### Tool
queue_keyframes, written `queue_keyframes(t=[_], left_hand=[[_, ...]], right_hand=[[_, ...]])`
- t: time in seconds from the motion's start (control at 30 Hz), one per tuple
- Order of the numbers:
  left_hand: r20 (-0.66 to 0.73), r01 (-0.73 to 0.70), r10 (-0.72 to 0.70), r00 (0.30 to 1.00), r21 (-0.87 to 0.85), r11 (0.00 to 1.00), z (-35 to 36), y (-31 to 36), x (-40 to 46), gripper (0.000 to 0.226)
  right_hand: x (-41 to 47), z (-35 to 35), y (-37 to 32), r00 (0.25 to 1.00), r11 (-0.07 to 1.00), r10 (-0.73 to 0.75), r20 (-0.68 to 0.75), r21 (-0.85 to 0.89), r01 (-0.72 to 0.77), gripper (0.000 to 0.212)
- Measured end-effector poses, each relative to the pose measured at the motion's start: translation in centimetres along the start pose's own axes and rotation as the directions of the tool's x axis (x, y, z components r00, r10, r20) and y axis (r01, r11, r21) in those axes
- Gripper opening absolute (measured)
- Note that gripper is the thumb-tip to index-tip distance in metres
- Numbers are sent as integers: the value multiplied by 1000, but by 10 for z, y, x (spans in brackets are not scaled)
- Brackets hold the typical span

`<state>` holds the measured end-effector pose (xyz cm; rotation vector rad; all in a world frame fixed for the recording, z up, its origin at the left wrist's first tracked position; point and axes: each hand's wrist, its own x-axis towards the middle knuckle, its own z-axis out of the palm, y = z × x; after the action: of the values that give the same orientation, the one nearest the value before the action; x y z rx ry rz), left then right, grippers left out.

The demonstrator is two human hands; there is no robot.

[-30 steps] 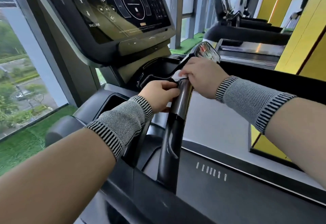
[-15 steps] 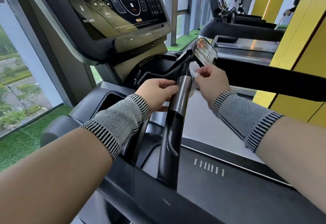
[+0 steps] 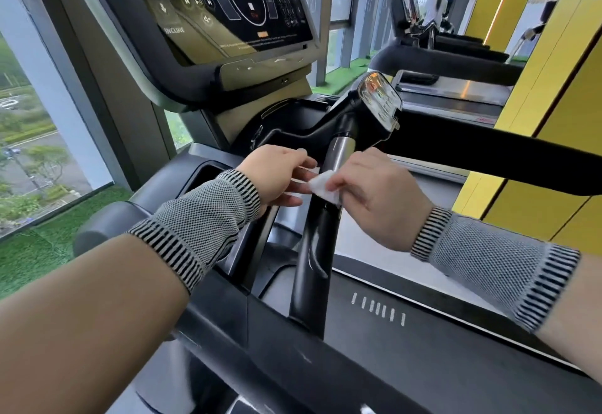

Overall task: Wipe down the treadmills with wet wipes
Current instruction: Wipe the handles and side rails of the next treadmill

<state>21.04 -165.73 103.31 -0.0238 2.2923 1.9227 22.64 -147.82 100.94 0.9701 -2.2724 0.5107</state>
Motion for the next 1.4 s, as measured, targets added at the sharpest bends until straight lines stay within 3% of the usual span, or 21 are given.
queue_keyframes(t=[0.13,0.23,0.3,0.4,0.53,0.6,0.7,0.8,0.83,0.9,0.97,1.03,1.17,1.23,1.33,1.4], left_hand=[[12,44,-43,999,-71,996,-5,0,-4,41],[-12,36,-38,999,-125,992,-8,-1,-5,46],[-31,39,-46,998,-184,982,-11,-2,-5,48],[-70,46,-64,996,-232,972,-15,-2,-6,48],[-82,36,-59,995,-250,967,-16,-3,-5,46],[-76,49,-70,995,-243,969,-14,-4,-4,45],[-54,52,-66,996,-225,973,-10,-5,-2,46],[-26,41,-47,999,-199,979,-5,-3,1,48],[-21,42,-47,999,-203,978,-4,-3,2,47],[-9,53,-56,998,-220,974,1,-3,1,46],[-2,58,-60,998,-232,971,3,-3,0,44],[0,57,-59,998,-231,971,4,-2,0,44],[-6,49,-51,999,-206,977,5,-2,1,44],[-10,49,-52,999,-198,979,6,-2,1,43],[-10,61,-65,998,-202,977,8,0,-2,43],[-15,60,-64,998,-210,976,8,0,-4,43]], right_hand=[[24,-4,9,985,974,-172,7,-147,171,28],[27,2,0,885,888,-399,240,-137,438,21],[42,-2,6,873,888,-377,308,-148,436,21],[61,-7,16,924,913,-292,247,-217,347,20],[49,1,-1,783,844,-436,444,-102,527,18],[69,-3,6,819,865,-303,487,-221,451,20],[89,-10,18,869,828,11,496,-492,270,30],[83,-4,10,859,828,-26,511,-471,305,29],[82,-5,12,878,845,-9,479,-465,263,29],[85,-9,24,927,878,155,340,-477,29,31],[85,-10,38,939,901,312,145,-358,-244,33],[71,-6,34,926,905,377,10,-216,-366,31],[41,-3,15,957,957,288,-7,-40,-288,23],[45,-4,24,928,928,371,-35,1,-371,23],[45,-2,29,822,824,564,-81,122,-553,22],[28,1,16,866,864,495,-69,148,-481,19]])
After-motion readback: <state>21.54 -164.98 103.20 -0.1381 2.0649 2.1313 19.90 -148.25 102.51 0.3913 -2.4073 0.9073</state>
